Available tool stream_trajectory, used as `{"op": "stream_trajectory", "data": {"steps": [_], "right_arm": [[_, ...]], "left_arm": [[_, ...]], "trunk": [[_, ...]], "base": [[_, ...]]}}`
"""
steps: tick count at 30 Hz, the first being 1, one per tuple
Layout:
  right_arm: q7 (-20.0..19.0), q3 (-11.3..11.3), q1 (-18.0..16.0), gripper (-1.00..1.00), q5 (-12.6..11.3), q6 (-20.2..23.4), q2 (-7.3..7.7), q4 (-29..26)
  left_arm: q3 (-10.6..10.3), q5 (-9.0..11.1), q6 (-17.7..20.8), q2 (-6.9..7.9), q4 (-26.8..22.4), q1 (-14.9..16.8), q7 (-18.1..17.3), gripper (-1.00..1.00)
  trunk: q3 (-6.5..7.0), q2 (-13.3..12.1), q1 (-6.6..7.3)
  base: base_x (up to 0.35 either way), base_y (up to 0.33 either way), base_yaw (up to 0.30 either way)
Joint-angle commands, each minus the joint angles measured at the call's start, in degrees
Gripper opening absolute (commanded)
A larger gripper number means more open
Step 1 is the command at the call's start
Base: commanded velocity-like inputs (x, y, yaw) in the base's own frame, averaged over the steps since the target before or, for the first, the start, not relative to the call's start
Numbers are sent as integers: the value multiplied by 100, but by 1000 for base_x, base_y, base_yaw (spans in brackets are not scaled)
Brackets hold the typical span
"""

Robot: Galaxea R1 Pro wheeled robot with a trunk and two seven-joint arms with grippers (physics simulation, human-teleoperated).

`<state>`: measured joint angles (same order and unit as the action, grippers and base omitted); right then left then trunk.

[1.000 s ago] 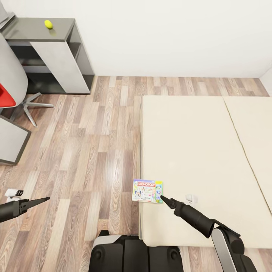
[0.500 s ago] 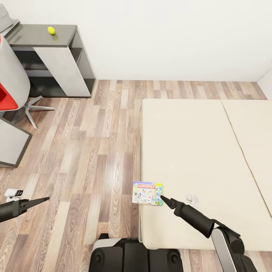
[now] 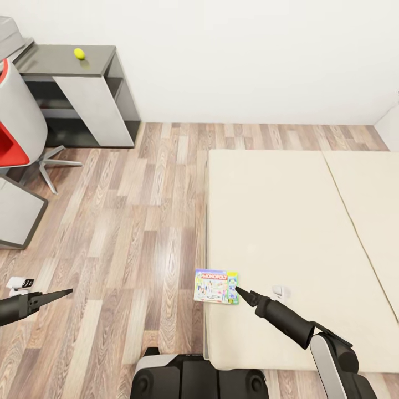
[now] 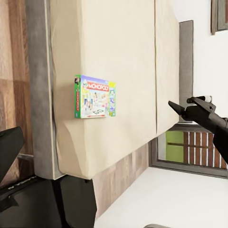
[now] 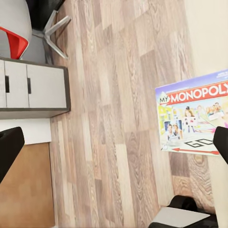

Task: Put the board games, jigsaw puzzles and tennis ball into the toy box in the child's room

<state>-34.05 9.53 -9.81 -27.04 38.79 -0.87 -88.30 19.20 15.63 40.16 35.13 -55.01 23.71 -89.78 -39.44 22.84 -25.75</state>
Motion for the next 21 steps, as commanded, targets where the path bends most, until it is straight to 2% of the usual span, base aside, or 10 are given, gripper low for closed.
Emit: {"op": "stream_trajectory", "data": {"steps": [1, 21], "right_arm": [[-14, 16, -3, 100, -18, 41, -5, -3], [-68, 27, 0, 100, -29, 47, -1, -34]], "left_arm": [[-4, -2, 63, 0, 0, 2, -22, 100], [-25, 2, 64, -9, 1, 2, -22, 100]], "trunk": [[3, 8, -4], [192, 8, -4]], "base": [[0, 0, 0], [0, 0, 0]]}}
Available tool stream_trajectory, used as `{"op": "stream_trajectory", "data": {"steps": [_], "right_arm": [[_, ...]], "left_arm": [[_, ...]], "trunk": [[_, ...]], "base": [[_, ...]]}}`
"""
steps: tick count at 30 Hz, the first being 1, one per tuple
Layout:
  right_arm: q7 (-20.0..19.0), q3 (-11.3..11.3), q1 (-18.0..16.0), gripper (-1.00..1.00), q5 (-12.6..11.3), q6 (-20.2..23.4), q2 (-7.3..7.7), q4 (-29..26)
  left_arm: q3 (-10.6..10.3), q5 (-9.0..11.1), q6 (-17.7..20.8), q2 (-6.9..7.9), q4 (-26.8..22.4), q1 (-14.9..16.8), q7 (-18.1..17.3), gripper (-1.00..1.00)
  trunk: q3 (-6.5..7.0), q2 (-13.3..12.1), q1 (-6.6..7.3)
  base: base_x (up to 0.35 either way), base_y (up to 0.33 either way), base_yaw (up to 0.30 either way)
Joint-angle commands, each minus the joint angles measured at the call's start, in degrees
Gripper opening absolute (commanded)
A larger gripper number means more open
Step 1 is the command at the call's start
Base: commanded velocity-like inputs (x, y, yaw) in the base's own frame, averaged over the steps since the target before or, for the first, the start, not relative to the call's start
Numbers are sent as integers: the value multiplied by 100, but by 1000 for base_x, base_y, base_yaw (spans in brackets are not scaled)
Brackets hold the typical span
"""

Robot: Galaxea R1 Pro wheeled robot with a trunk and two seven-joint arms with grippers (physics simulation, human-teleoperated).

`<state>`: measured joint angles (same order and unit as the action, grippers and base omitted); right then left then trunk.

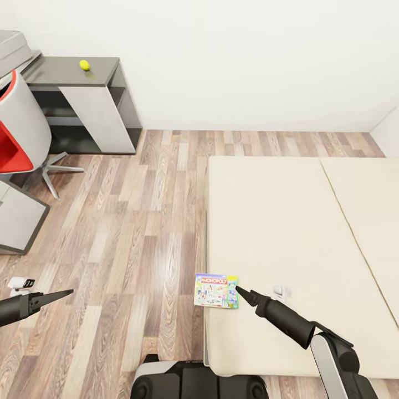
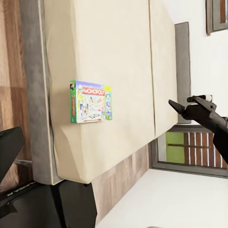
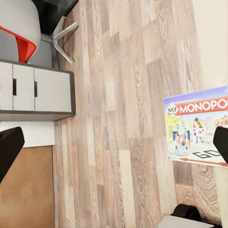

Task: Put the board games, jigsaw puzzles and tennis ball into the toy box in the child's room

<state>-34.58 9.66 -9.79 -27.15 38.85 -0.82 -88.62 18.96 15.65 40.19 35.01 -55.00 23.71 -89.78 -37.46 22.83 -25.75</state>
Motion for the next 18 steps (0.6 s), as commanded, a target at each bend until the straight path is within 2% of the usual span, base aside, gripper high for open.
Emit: {"op": "stream_trajectory", "data": {"steps": [1, 18], "right_arm": [[-19, 16, -4, 100, -14, 42, -6, -7], [-37, 27, -4, 100, -17, 43, 2, 10]], "left_arm": [[0, -2, 63, 0, -1, 2, -22, 100], [0, -9, 66, -16, 2, 2, -22, 100]], "trunk": [[3, 8, -3], [163, 8, -3]], "base": [[0, 0, 0], [0, 0, 0]]}}
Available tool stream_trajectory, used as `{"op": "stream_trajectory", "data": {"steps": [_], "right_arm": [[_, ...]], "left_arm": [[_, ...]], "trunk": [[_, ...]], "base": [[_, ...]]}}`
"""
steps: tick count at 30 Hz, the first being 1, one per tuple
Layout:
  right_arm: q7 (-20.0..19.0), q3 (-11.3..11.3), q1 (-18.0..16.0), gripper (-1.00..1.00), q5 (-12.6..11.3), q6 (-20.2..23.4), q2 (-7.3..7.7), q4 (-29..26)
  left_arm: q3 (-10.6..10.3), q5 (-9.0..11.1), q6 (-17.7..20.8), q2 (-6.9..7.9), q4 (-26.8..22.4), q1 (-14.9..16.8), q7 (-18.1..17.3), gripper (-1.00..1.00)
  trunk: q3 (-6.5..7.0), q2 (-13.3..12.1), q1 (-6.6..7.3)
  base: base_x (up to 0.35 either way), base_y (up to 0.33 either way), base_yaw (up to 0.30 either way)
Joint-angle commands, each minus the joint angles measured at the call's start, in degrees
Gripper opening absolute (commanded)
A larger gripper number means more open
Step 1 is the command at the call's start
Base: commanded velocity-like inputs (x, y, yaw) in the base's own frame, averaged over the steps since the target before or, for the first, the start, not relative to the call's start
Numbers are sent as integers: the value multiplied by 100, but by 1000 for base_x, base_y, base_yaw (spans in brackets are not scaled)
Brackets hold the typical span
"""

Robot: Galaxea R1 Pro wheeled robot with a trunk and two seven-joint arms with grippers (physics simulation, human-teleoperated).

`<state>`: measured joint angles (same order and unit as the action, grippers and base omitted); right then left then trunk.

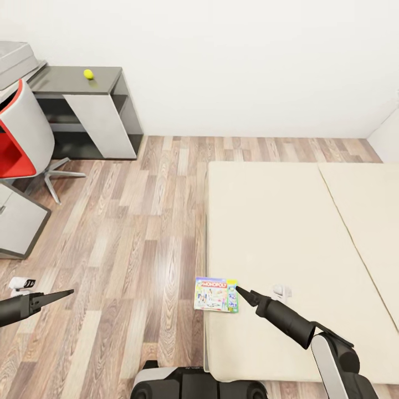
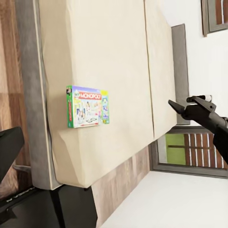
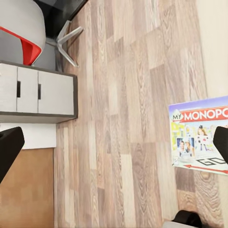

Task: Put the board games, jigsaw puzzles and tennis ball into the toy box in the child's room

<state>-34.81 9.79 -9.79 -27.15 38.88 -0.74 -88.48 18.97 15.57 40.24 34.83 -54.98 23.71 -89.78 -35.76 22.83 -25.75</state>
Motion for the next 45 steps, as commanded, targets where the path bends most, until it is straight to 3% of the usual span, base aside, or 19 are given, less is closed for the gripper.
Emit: {"op": "stream_trajectory", "data": {"steps": [1, 45], "right_arm": [[-15, 14, -4, 100, -18, 41, -6, -3], [-116, 177, 2, 100, -16, 45, -7, -6]], "left_arm": [[-1, -1, 59, 4, -1, 2, -22, 100], [-27, 6, 56, -21, -3, 2, -22, 100]], "trunk": [[3, 8, -3], [418, 8, -3]], "base": [[0, 0, 0], [0, 0, 0]]}}
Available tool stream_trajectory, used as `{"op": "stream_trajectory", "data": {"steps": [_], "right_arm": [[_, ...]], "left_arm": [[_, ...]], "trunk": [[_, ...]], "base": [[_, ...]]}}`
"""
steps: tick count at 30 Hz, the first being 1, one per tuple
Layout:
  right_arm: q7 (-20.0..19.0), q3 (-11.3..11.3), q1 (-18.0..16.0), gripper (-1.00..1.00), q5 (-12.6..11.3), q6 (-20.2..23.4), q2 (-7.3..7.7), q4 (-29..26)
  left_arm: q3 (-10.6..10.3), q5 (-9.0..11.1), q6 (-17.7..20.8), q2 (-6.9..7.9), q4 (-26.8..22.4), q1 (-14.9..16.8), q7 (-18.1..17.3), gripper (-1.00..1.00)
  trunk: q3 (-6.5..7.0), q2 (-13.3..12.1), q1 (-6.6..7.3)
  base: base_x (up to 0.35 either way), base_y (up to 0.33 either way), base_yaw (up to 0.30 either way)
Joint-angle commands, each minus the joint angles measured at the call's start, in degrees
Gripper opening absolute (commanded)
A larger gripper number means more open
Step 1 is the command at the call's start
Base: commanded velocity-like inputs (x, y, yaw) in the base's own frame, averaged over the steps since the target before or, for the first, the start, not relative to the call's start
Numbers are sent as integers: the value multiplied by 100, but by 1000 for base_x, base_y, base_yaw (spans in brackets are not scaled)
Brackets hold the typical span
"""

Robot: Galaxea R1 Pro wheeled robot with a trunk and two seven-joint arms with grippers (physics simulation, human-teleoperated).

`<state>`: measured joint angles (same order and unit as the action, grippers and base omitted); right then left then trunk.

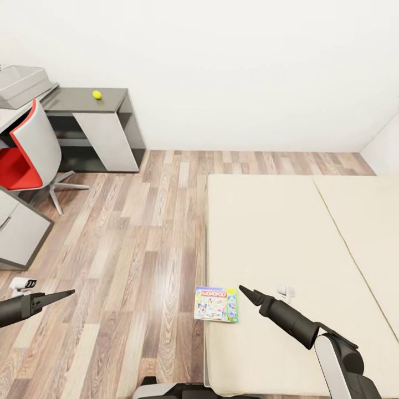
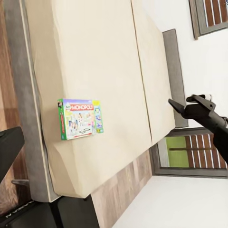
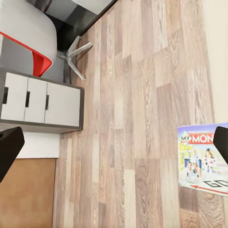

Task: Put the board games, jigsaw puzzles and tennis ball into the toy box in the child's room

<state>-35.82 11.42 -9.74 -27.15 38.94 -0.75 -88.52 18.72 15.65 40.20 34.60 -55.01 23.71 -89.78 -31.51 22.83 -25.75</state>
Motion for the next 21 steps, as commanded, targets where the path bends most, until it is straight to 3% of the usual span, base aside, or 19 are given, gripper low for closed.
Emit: {"op": "stream_trajectory", "data": {"steps": [1, 21], "right_arm": [[-39, 13, -3, 100, -17, 39, -7, -6], [-167, 18, -2, 100, -10, 35, -9, -4]], "left_arm": [[1, -1, 60, 2, 0, 2, -22, 100], [-7, -3, 58, 2, 0, 2, -22, 100]], "trunk": [[2, 9, -3], [191, 9, -3]], "base": [[0, 0, 0], [0, 0, 0]]}}
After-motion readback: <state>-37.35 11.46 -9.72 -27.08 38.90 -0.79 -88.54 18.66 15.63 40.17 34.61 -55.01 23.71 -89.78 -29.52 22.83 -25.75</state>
